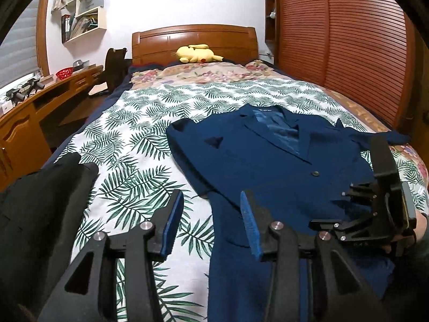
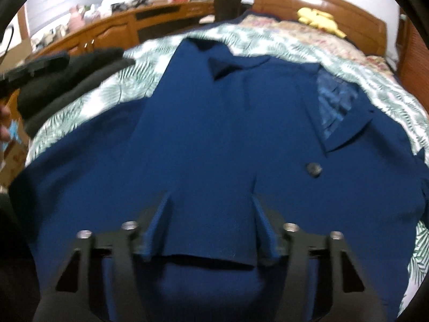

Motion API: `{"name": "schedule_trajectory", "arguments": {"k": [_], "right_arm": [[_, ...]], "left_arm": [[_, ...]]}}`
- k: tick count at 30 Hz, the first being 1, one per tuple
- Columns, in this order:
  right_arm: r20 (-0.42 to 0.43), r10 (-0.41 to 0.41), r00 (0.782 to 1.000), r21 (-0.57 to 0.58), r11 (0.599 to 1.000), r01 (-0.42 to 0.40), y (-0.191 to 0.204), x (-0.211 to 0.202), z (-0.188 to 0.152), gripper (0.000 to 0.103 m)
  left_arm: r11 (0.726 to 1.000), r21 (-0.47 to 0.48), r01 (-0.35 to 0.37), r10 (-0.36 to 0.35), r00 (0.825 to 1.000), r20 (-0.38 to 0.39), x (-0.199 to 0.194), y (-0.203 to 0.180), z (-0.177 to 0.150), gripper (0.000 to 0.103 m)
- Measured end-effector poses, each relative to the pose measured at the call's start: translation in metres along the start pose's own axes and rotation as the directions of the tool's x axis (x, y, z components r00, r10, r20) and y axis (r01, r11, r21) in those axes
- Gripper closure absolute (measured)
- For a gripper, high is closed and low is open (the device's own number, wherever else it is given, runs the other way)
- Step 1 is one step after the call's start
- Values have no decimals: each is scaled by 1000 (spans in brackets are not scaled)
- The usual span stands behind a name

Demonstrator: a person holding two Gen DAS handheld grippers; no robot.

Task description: Fold large clothes

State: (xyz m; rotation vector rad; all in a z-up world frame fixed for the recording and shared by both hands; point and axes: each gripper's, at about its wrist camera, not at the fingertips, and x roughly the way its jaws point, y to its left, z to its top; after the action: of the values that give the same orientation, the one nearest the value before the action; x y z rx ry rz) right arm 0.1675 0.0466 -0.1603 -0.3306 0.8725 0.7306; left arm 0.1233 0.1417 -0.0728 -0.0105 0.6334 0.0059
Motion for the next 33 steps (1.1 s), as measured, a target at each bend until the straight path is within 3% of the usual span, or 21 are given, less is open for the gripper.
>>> {"name": "schedule_trajectory", "arguments": {"k": [1,2,5,13,18,22,29,33], "right_arm": [[-1,0,1000,-9,1000,0,1,-1,-1,61],[1,7,1000,-21,1000,-7,2,-2,-2,80],[30,16,999,-60,998,-14,7,-14,0,95],[219,-31,975,-16,999,35,-8,-83,14,97],[304,-137,943,41,991,130,-34,-134,11,97],[306,-215,928,87,976,197,-53,-152,2,96],[228,-336,914,118,941,317,-78,-151,-18,96],[168,-346,923,137,936,325,-92,-139,-32,96]], "left_arm": [[1000,-1,-2,2,1000,2,0,1,1,61],[1000,-2,-3,3,1000,3,0,1,2,61],[1000,-19,25,-25,1000,9,-3,1,6,61],[1000,-15,13,-11,997,70,-16,-4,11,61],[999,-33,36,-33,996,82,-16,-6,15,60],[999,-19,37,-35,996,79,-12,-13,16,60],[998,-9,56,-55,996,72,-2,-28,21,60],[997,-9,71,-70,994,80,1,-36,27,60]]}}
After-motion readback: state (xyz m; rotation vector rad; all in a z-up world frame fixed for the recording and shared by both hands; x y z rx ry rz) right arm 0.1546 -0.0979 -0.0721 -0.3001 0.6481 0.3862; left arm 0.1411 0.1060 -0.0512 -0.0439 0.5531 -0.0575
